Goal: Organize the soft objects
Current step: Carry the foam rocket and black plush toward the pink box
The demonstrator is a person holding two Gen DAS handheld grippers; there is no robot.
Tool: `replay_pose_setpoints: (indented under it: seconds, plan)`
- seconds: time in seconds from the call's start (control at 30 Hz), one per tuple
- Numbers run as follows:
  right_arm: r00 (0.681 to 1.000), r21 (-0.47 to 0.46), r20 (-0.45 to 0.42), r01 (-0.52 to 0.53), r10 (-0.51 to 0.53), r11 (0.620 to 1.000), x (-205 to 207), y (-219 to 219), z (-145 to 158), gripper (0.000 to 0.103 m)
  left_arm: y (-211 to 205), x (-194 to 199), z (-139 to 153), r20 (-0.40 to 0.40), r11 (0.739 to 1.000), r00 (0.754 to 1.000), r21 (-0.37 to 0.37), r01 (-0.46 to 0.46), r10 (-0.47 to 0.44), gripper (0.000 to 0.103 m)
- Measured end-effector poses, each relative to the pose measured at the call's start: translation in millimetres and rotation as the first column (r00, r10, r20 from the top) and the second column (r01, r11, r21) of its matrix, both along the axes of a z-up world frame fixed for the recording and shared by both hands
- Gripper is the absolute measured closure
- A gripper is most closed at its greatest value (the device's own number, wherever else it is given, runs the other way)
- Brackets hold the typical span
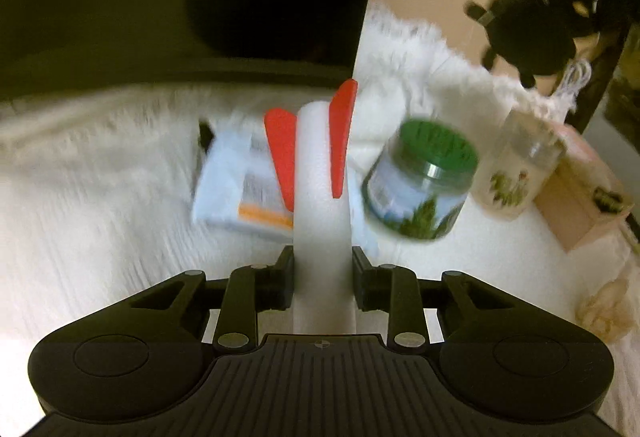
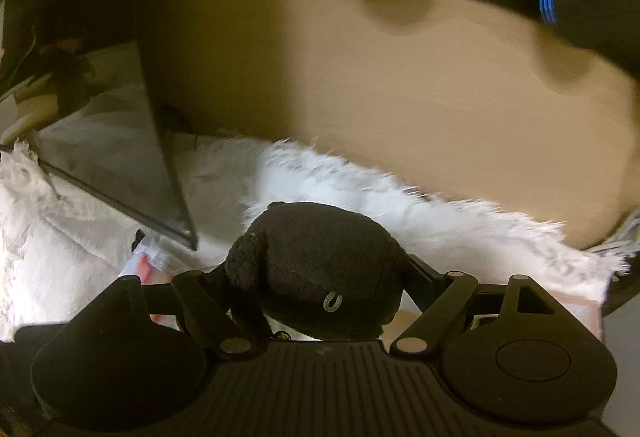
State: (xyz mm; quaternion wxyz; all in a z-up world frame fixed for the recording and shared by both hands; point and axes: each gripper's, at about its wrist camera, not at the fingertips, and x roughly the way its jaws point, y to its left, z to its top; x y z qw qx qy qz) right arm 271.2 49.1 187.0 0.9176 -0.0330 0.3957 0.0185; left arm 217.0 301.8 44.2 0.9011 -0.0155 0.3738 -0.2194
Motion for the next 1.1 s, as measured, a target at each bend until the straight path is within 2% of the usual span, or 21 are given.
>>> replay_pose_setpoints:
  seconds: [0.07,0.17,0.27,0.33,0.4,0.57,0.67,0.73,0.93,1.0,1.1]
  plan:
    - [1.000,-0.004,0.031,0.006,-0.006,1.000,-11.1,-16.6,11.9,0.020,2.5,-0.6,26.3,0.020,0.999,1.000,-0.048,-0.010,0.011,0.071]
    - [0.996,-0.012,0.089,0.025,-0.024,1.000,-28.2,-47.4,30.5,0.020,-7.2,-3.3,72.0,0.096,0.996,0.995,-0.094,0.015,-0.006,0.071]
    - [0.987,-0.015,0.148,0.070,-0.067,0.997,-47.5,-84.8,51.2,0.020,-35.7,-8.8,113.6,0.169,0.987,0.984,-0.137,0.080,-0.057,0.071]
    - [0.978,-0.005,0.181,0.104,-0.102,0.995,-64.7,-113.5,63.7,0.020,-65.0,-9.8,131.7,0.180,0.974,0.978,-0.177,0.138,-0.106,0.071]
    - [0.968,0.002,0.210,0.142,-0.139,0.990,-83.1,-139.3,70.7,0.020,-97.6,-7.8,137.8,0.167,0.959,0.974,-0.212,0.189,-0.155,0.071]
    - [0.953,0.023,0.211,0.220,-0.220,0.975,-121.8,-191.6,65.7,0.020,-193.9,3.8,124.1,0.072,0.908,0.955,-0.296,0.296,-0.288,0.071]
    - [0.951,0.042,0.204,0.230,-0.233,0.972,-141.0,-215.0,54.0,0.020,-246.2,15.3,102.1,-0.014,0.891,0.946,-0.340,0.299,-0.323,0.071]
    - [0.953,0.069,0.191,0.226,-0.235,0.972,-145.1,-226.1,48.6,0.020,-271.4,21.3,88.9,-0.052,0.892,0.945,-0.351,0.284,-0.322,0.071]
    - [0.947,0.123,0.193,0.238,-0.258,0.964,-154.5,-243.2,32.2,0.020,-310.3,39.9,51.3,-0.162,0.894,0.951,-0.411,0.177,-0.263,0.071]
    - [0.949,0.113,0.194,0.229,-0.247,0.967,-153.3,-242.6,24.5,0.020,-319.7,43.3,40.7,-0.159,0.906,0.961,-0.398,0.148,-0.227,0.071]
    - [0.953,0.104,0.184,0.225,-0.241,0.969,-149.4,-245.3,12.4,0.020,-337.7,51.9,28.2,-0.192,0.944,0.967,-0.314,0.103,-0.169,0.067]
